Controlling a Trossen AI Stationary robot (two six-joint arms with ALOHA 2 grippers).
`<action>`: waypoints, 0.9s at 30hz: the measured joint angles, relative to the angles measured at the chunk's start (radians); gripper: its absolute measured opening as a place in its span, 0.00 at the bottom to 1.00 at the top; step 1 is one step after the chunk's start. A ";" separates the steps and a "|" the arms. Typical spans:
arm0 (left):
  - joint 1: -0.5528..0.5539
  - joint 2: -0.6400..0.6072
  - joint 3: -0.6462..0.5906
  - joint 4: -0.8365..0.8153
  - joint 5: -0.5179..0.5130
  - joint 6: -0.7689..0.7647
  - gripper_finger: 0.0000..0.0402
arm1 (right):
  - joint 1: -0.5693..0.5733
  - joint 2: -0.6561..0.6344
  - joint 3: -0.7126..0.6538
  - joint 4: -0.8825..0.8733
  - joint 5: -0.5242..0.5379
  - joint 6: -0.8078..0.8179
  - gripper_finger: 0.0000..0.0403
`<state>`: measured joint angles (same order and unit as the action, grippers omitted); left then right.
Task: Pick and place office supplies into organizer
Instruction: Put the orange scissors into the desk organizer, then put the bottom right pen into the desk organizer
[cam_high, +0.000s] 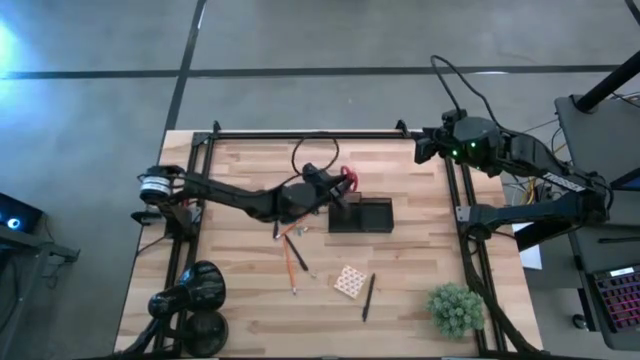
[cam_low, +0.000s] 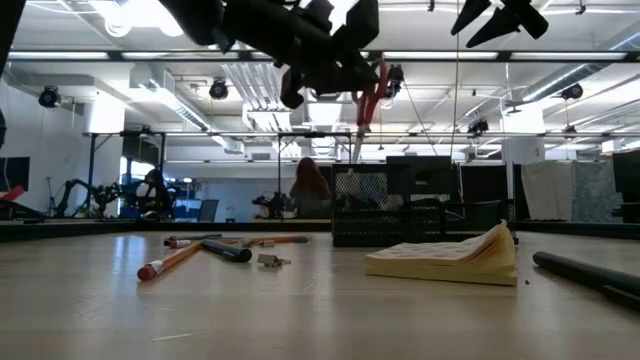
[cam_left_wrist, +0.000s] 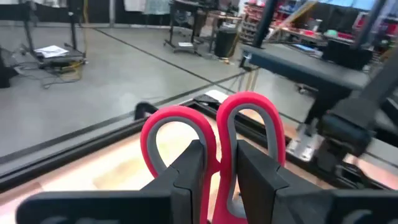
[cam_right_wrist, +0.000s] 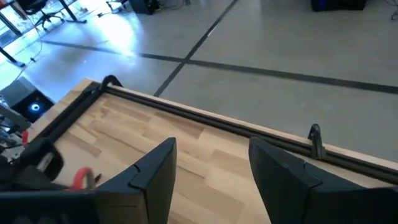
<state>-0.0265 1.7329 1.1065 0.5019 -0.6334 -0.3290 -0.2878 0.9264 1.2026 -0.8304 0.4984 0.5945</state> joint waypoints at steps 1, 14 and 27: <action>-0.008 -0.002 0.000 -0.015 -0.001 -0.003 0.14 | 0.000 0.000 -0.001 -0.005 0.000 0.000 0.48; -0.015 -0.002 -0.013 -0.164 -0.077 -0.217 0.43 | 0.000 -0.001 -0.005 -0.019 -0.035 0.012 0.48; -0.028 -0.188 0.026 -0.513 0.026 -0.208 0.61 | 0.009 -0.002 -0.011 -0.083 -0.037 0.052 0.48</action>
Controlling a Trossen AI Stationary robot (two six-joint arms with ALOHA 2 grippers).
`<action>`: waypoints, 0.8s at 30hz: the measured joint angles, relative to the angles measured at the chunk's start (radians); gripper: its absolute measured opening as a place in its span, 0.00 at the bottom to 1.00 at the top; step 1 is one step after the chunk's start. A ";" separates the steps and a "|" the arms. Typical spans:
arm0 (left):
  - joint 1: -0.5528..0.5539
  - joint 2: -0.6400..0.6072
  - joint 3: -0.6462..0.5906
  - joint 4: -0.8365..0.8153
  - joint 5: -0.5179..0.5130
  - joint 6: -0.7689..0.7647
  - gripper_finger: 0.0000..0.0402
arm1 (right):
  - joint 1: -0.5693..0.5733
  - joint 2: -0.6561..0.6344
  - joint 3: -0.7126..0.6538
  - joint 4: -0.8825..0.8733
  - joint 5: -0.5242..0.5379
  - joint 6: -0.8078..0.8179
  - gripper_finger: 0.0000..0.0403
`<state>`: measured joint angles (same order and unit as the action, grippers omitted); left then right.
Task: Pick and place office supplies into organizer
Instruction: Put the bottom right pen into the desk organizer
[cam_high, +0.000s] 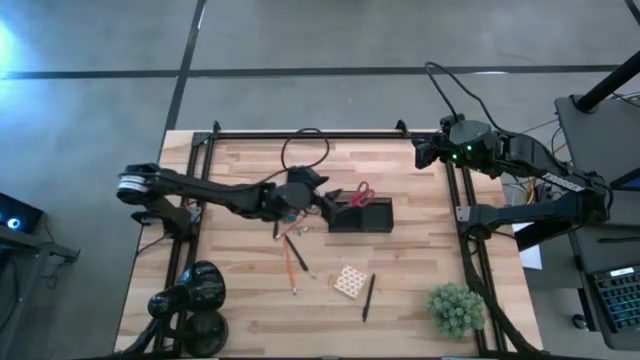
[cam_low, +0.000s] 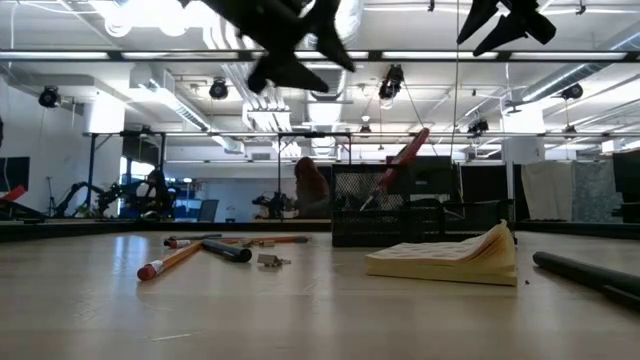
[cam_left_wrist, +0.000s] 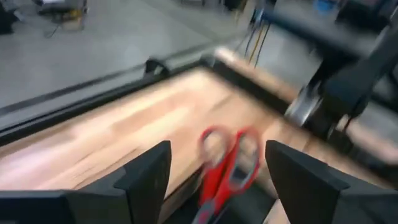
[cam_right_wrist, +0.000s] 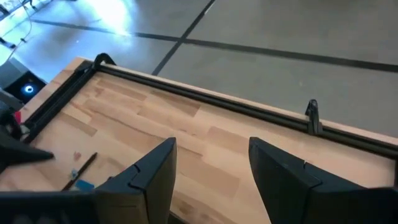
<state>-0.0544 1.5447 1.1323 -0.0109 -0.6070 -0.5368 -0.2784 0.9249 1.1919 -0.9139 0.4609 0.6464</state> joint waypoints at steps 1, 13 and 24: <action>0.000 -0.030 0.000 -0.085 0.009 0.000 0.59 | 0.003 0.000 -0.002 -0.006 -0.008 0.000 0.48; -0.003 -0.253 -0.097 -0.526 0.236 -0.097 0.40 | 0.193 0.039 -0.175 -0.091 -0.488 0.460 0.48; -0.011 -0.414 -0.256 -0.554 0.245 -0.006 0.36 | 0.635 0.254 -0.282 0.145 -0.486 1.204 0.48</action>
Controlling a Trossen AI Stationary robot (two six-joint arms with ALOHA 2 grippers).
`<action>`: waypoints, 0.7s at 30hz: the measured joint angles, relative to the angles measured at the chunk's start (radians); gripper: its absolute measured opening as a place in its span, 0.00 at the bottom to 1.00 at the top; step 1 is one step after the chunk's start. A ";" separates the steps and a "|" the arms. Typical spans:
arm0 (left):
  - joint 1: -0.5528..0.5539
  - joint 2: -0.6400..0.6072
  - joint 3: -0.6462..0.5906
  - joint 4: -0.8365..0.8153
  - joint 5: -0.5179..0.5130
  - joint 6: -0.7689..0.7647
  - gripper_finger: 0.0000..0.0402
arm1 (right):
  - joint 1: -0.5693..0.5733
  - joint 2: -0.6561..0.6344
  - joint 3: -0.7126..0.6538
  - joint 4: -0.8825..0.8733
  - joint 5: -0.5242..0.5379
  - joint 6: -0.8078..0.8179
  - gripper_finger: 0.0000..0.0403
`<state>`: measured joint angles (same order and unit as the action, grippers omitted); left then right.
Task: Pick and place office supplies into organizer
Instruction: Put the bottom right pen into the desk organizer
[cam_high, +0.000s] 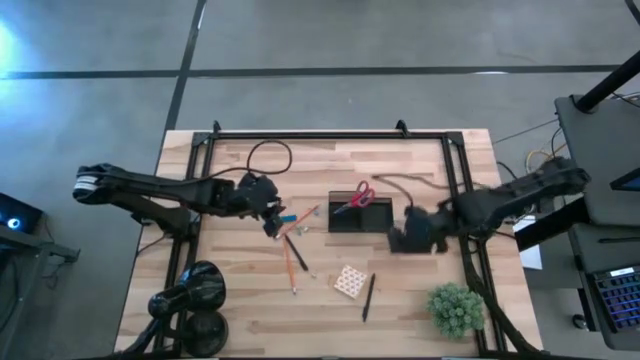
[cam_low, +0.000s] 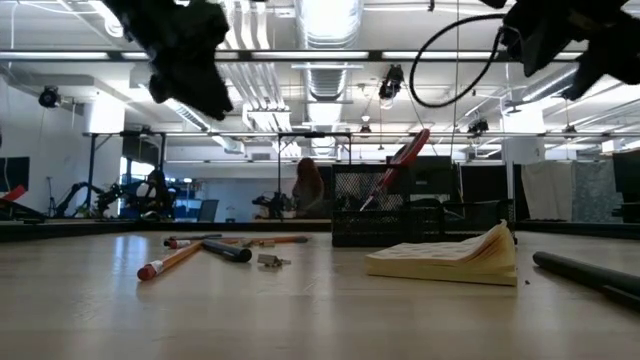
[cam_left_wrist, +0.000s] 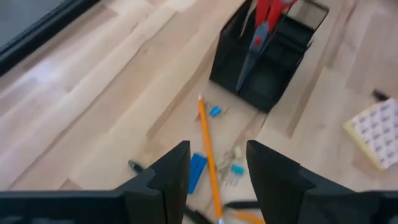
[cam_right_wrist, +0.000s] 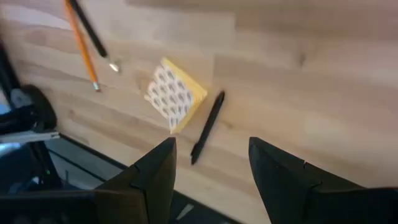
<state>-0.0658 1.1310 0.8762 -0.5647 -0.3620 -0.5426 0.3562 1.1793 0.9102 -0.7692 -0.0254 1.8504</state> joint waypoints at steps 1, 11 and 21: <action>0.000 -0.016 -0.020 -0.001 0.002 0.000 0.36 | 0.024 0.037 0.006 0.032 0.001 0.048 0.48; 0.000 -0.164 -0.156 0.026 0.001 0.009 0.36 | 0.140 0.462 0.230 -0.026 0.000 0.206 0.48; -0.001 -0.254 -0.170 0.021 0.038 0.060 0.36 | 0.148 0.731 0.478 -0.116 0.000 0.206 0.48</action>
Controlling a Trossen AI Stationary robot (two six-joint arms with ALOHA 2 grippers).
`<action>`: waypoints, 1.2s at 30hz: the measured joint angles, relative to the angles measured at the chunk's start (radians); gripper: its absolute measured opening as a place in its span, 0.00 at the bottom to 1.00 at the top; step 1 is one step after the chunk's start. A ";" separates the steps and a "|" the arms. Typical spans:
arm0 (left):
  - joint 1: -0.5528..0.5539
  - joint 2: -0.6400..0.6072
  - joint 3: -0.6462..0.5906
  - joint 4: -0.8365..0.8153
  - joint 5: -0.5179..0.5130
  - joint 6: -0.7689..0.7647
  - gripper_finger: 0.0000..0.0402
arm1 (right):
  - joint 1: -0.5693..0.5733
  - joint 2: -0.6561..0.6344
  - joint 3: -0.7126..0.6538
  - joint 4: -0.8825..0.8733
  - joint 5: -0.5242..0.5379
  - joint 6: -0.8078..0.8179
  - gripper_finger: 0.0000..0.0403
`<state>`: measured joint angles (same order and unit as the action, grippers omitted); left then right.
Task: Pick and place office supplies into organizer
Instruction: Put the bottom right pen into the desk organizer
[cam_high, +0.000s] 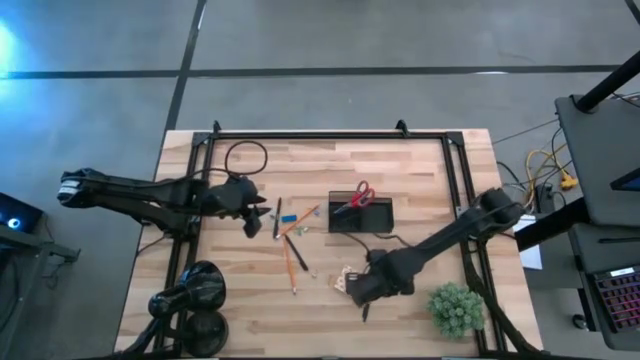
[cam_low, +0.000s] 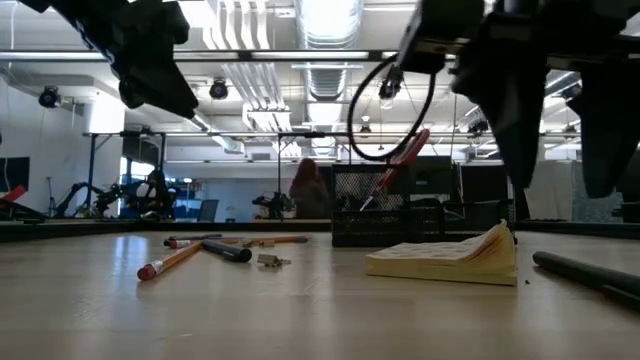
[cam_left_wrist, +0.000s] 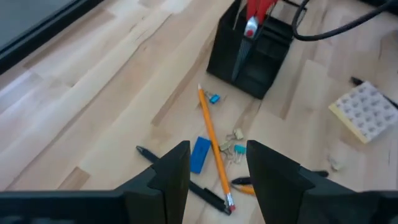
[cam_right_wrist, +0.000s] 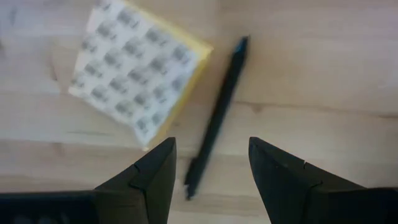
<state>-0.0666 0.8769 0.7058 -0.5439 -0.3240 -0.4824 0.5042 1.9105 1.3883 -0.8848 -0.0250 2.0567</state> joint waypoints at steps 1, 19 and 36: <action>0.000 -0.004 0.000 0.001 0.001 0.000 0.36 | 0.005 0.019 0.019 0.000 0.000 0.011 0.48; 0.001 0.007 0.000 0.004 0.006 0.052 0.36 | 0.089 0.118 0.078 -0.039 0.035 0.189 0.48; 0.001 0.020 0.002 0.007 0.006 0.044 0.36 | 0.068 0.192 0.084 -0.013 0.019 0.137 0.44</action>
<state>-0.0658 0.8967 0.7082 -0.5371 -0.3180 -0.4380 0.5719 2.1029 1.4727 -0.8974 -0.0061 2.1934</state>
